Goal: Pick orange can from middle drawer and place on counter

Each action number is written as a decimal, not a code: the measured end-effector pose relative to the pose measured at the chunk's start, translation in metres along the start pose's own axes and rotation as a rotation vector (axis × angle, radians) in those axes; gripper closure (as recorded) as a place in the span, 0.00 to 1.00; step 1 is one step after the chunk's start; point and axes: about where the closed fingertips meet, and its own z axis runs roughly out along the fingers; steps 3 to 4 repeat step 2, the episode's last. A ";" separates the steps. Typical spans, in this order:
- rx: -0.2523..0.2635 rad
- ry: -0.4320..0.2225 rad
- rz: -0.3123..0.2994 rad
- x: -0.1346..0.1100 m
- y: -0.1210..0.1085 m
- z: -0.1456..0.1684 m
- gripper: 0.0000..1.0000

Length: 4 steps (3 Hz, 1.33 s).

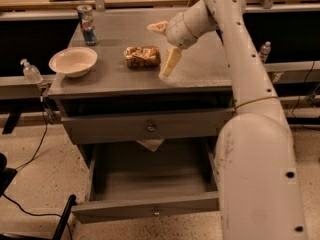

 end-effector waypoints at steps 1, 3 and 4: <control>0.062 -0.035 -0.020 -0.004 0.009 -0.052 0.00; 0.066 -0.034 -0.015 -0.002 0.007 -0.046 0.00; 0.066 -0.034 -0.015 -0.002 0.007 -0.046 0.00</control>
Offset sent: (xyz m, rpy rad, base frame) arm -0.0150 -0.0296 0.0270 0.0429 -0.0404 -0.0082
